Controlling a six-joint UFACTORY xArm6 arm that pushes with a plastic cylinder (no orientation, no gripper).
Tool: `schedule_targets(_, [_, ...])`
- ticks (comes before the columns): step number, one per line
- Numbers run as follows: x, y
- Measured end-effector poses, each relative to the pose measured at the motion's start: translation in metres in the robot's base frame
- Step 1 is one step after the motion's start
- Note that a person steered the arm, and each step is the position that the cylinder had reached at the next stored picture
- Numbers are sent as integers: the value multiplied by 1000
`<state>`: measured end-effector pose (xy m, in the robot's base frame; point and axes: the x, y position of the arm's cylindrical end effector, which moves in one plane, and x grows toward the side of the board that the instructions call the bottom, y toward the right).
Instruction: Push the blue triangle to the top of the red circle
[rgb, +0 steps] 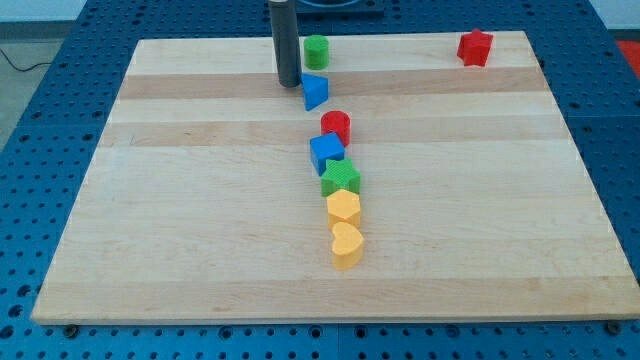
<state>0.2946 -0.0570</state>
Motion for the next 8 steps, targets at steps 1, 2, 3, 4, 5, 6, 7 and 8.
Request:
schedule_targets(1, [14,7])
schedule_targets(2, [15,12])
schedule_targets(3, [-4,13])
schedule_targets(4, [-28,15])
schedule_targets(5, [-28,35])
schedule_targets(6, [-15,52])
schedule_targets(7, [-2,65])
schedule_targets(8, [11,66])
